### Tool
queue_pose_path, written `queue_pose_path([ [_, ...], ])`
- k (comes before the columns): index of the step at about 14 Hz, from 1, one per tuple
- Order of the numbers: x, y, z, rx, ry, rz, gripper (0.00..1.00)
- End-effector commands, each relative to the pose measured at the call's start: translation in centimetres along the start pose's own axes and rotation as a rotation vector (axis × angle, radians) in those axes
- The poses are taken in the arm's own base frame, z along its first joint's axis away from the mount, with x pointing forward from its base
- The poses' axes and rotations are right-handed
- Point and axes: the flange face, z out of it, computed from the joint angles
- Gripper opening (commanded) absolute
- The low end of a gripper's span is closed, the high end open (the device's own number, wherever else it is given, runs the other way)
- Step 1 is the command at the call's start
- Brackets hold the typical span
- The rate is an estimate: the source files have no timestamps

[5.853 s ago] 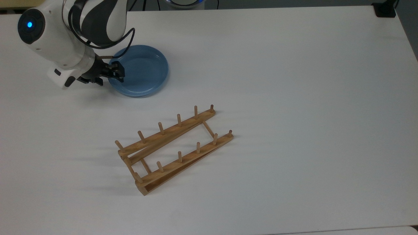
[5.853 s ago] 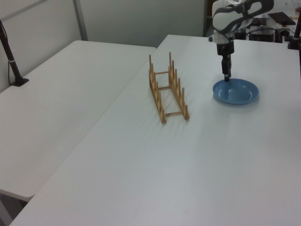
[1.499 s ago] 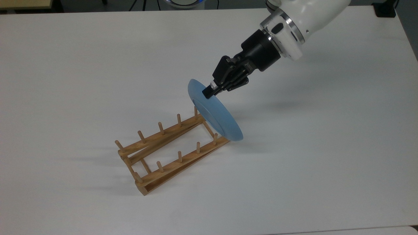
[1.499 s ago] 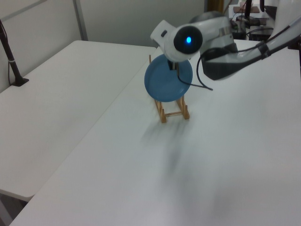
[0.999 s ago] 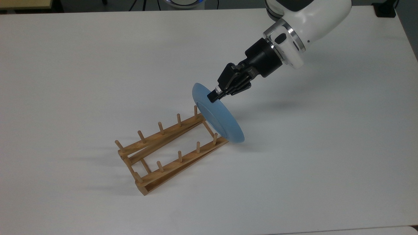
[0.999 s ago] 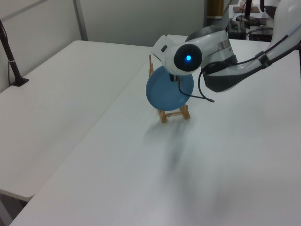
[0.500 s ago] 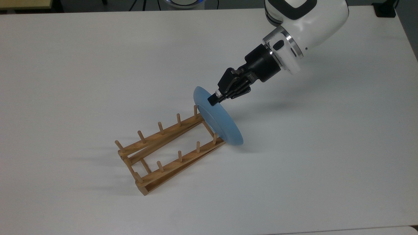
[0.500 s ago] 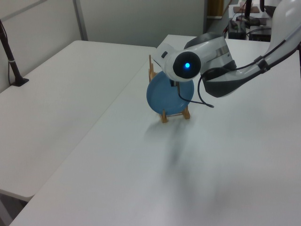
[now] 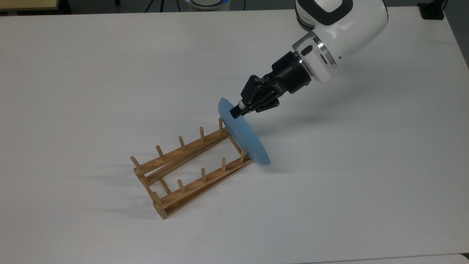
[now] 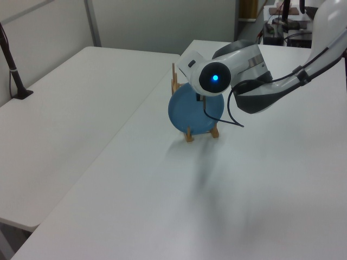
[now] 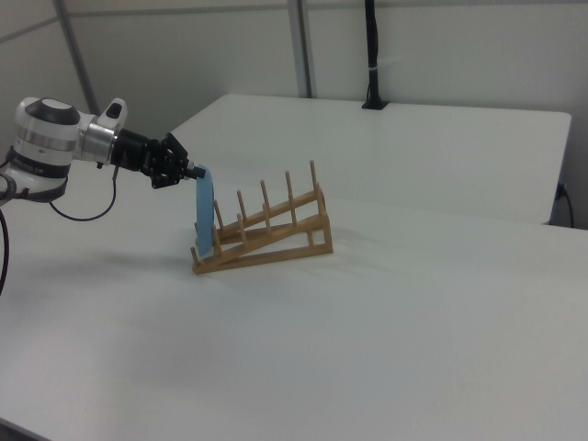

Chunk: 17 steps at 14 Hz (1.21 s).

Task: Place plate in plate rack
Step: 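Lower the plate edge-first between the rack pegs, then open the gripper and release the plate in the rack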

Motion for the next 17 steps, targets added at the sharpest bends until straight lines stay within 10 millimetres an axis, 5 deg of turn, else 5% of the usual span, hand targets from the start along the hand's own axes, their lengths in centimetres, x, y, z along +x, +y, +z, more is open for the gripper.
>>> queue_pose_path([
  [1, -0.5, -1.2, 1.0, 0.027, -0.022, 0.021, 0.06],
  [3, -0.5, -1.4, 1.7, 0.026, -0.031, 0.018, 0.22],
  [7, -0.5, -1.8, 2.3, 0.041, -0.018, 0.024, 1.0],
  [17, 0.0, 0.2, -0.4, 0.288, -0.09, 0.229, 1.0],
])
